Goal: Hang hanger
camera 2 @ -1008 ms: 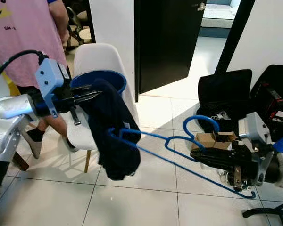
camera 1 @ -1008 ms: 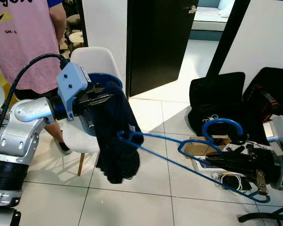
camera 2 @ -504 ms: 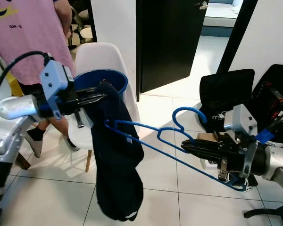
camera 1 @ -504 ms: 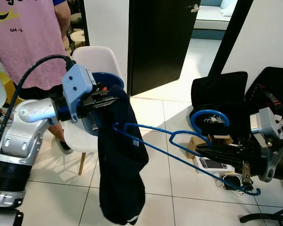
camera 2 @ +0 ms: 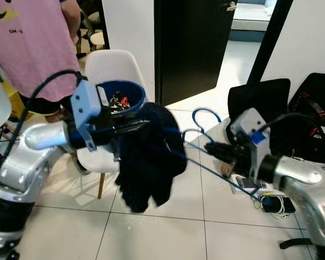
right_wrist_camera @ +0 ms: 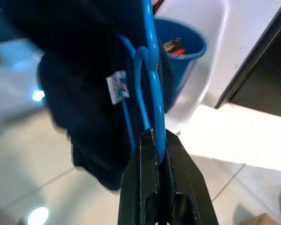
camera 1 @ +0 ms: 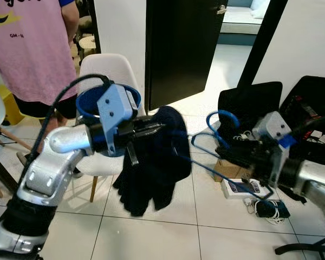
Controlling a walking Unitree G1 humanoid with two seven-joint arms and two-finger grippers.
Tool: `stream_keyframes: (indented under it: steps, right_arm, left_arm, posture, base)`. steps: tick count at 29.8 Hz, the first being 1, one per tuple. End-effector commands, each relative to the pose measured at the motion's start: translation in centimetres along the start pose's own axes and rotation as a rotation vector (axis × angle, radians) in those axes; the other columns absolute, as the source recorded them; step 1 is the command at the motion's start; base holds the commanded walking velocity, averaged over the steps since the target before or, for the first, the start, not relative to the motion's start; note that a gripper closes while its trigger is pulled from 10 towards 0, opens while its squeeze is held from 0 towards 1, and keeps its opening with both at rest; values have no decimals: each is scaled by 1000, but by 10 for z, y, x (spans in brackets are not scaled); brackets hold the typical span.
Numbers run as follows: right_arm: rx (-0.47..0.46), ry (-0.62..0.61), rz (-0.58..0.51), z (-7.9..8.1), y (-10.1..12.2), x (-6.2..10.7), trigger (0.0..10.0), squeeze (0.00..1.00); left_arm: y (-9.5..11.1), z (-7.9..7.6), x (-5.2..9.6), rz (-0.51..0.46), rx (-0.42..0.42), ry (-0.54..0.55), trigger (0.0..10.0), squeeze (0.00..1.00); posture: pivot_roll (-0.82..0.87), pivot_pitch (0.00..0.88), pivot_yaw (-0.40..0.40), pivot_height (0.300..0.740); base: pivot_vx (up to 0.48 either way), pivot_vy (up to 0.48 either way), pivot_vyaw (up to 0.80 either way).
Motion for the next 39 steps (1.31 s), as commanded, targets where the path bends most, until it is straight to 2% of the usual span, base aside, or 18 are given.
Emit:
stream_keyframes:
  steps: [1,6,9,11,12,16,17,20,23,26,30,37,39]
  right_arm:
    - [33,-74,-45,-7,7,-4,10000,0]
    - [-40,-222,-202,-20,28,-9,10000,0]
    - [-60,-244,-228,-23,31,-9,10000,0]
    - [-117,-287,-284,-26,37,-13,10000,0]
    - [-117,-287,-284,-26,37,-13,10000,0]
    - [-182,-311,-340,-22,43,-21,10000,0]
    - [-182,-311,-340,-22,43,-21,10000,0]
    - [-225,-305,-377,-13,45,-32,10000,0]
    - [-236,-278,-386,-4,47,-41,10000,0]
    - [-236,-266,-383,0,48,-45,10000,0]
    - [-226,-260,-344,6,44,-54,10000,0]
    - [-223,-278,-313,7,39,-58,10000,0]
    - [-214,-335,-279,0,32,-55,10000,0]
  left_arm:
    - [1,-7,-2,2,-21,-27,10000,0]
    - [-15,-8,-2,86,-77,-4,10000,0]
    - [-17,-7,-2,104,-92,6,10000,0]
    - [-17,-3,-6,96,-103,62,10000,0]
    - [-17,-3,-6,96,-103,62,10000,0]
    - [-2,-1,-20,-1,-68,141,10000,0]
    - [-2,-1,-20,-1,-68,141,10000,0]
    - [22,-13,-45,-186,74,177,10000,0]
    - [32,-16,-57,-257,125,214,10000,0]
    - [34,-15,-61,-274,131,237,10000,0]
    - [44,-11,-65,-340,189,264,10000,0]
    - [46,-2,-62,-344,203,318,10000,0]
    - [37,17,-52,-305,188,430,10000,0]
  posture:
    - [-13,1,-13,740]
    - [-16,6,-10,740]
    - [-16,6,-10,740]
    - [-21,6,-11,740]
    - [-21,6,-11,740]
    - [-21,8,-11,740]
    - [-21,8,-11,740]
    - [-18,10,-11,740]
    - [-21,9,-14,740]
    - [-22,7,-14,740]
    - [-20,6,-14,740]
    - [-19,8,-10,740]
    - [-21,11,-10,740]
  base:
    - [0,0,0]
    - [0,0,0]
    - [0,0,0]
    - [0,0,0]
    - [0,0,0]
    - [0,0,0]
    - [0,0,0]
    - [0,0,0]
    - [0,0,0]
    - [0,0,0]
    - [0,0,0]
    - [0,0,0]
    - [0,0,0]
Point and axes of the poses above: a point about 5 cm out from each wrist's last joint towards the gripper, its own x axis pointing back from the gripper into the wrist, its own y axis along the axis of the wrist's last joint, z = x × y, the point moved 3 cm from there along -x, pointing out of the wrist towards the gripper, and after that the axes turned 10 degrees about x, right-handed, at the moved point
